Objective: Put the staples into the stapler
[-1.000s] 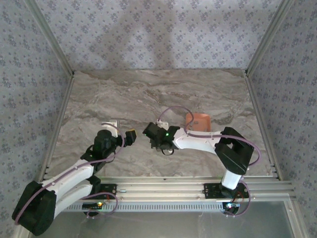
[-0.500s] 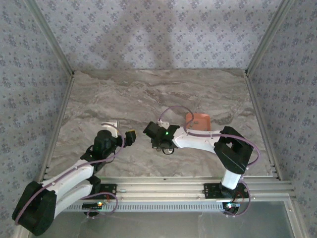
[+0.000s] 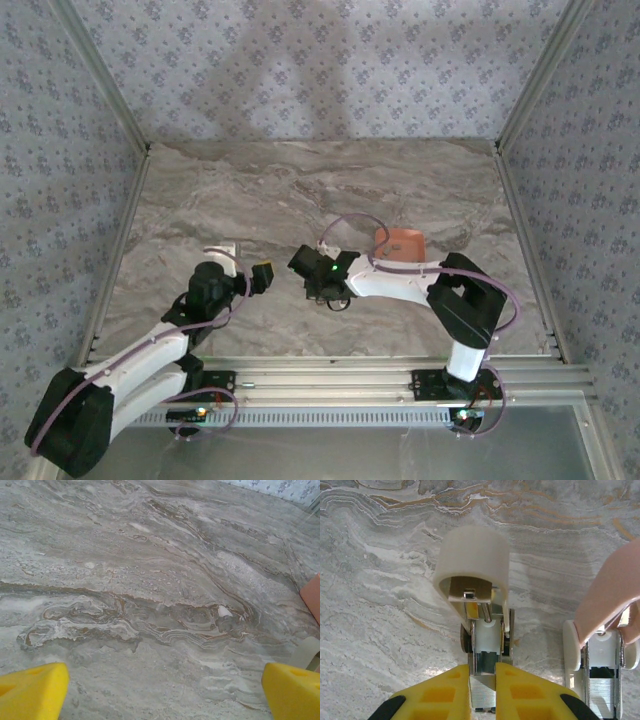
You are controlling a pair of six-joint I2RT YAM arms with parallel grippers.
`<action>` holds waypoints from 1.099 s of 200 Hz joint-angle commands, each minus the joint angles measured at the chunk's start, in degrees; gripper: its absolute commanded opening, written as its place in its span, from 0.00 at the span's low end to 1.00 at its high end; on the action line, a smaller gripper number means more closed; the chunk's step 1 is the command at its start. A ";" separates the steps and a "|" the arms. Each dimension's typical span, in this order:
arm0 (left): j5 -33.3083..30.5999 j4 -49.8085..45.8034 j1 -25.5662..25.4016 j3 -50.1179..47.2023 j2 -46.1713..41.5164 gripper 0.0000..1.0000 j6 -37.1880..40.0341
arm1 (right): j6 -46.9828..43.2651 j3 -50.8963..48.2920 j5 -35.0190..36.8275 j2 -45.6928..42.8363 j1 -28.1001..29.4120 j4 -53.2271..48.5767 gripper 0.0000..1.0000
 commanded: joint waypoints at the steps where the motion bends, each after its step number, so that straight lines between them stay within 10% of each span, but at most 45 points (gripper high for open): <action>1: -0.77 0.15 0.46 -0.52 -1.05 0.99 1.22 | 0.92 1.73 0.07 0.70 -0.27 -2.27 0.16; 220: -1.08 -2.20 1.19 -2.02 -5.90 0.99 1.36 | 1.38 2.40 -0.64 1.69 -0.67 -4.40 0.15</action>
